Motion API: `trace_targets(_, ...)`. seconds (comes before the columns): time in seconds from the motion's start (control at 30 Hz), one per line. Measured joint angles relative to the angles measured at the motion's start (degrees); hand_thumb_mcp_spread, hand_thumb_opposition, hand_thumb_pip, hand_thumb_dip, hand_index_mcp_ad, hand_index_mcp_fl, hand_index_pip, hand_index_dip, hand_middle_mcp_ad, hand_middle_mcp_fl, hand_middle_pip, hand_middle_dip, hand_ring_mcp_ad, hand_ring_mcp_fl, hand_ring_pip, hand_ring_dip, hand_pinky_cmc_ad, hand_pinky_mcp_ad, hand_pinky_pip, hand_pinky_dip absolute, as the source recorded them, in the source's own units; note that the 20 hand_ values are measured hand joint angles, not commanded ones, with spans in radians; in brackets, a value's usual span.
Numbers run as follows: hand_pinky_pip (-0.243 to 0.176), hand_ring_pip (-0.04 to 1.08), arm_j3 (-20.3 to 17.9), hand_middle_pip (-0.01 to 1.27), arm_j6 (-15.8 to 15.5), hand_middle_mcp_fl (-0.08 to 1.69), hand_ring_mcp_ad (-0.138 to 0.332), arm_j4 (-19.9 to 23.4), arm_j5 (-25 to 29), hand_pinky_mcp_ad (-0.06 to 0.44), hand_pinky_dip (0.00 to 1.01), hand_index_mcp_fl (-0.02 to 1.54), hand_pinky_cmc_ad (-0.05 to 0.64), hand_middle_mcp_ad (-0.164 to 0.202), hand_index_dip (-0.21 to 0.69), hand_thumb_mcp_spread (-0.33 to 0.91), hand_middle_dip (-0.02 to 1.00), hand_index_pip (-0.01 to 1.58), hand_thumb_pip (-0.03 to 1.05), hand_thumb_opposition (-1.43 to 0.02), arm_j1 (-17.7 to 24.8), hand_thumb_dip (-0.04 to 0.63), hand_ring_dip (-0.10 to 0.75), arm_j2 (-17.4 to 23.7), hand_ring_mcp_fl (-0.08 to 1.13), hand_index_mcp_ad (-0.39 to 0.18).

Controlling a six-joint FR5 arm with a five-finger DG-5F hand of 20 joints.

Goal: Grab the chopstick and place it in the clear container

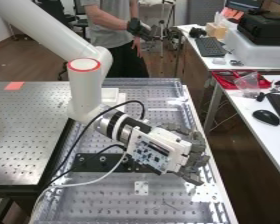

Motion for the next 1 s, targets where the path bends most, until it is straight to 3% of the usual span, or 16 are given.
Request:
trace_targets(0.07, -0.017, 0.1, 0.1, 0.86, 0.0, 0.71, 0.005, -0.1, 0.0, 0.23, 0.18, 0.46, 0.358, 0.045, 0.075, 0.7, 0.75, 1.48, 0.63, -0.91, 0.0, 0.253, 0.592, 0.0, 0.65, -0.068)
trace_targets(0.17, -0.017, 0.1, 0.3, 0.86, -0.1, 0.72, 0.007, -0.5, -0.3, 0.251, 0.18, 0.49, 0.356, 0.012, 0.044, 0.7, 0.75, 1.47, 0.63, -0.93, 0.0, 0.253, 0.592, 0.0, 0.65, -0.072)
trace_targets(0.43, -0.016, 0.1, 0.7, 0.84, -0.4, 0.74, 0.003, -0.9, -1.9, 0.251, 0.18, 0.52, 0.36, 0.009, 0.033, 0.71, 0.77, 1.44, 0.63, -0.99, -0.3, 0.253, 0.592, -0.2, 0.65, -0.066)
trace_targets(0.8, -0.014, 0.09, 0.5, 0.8, -0.1, 0.72, 0.007, -1.2, -1.8, 0.251, 0.18, 0.39, 0.36, -0.012, 0.028, 0.62, 0.76, 1.36, 0.72, -1.02, -0.6, 0.257, 0.592, -0.1, 0.61, -0.052)
trace_targets(1.0, -0.014, 0.1, 0.6, 0.79, -0.1, 0.72, 0.007, -1.5, -1.9, 0.248, 0.18, 0.41, 0.358, -0.014, 0.024, 0.62, 0.76, 1.33, 0.73, -1.02, -0.7, 0.257, 0.592, -0.1, 0.59, -0.058)
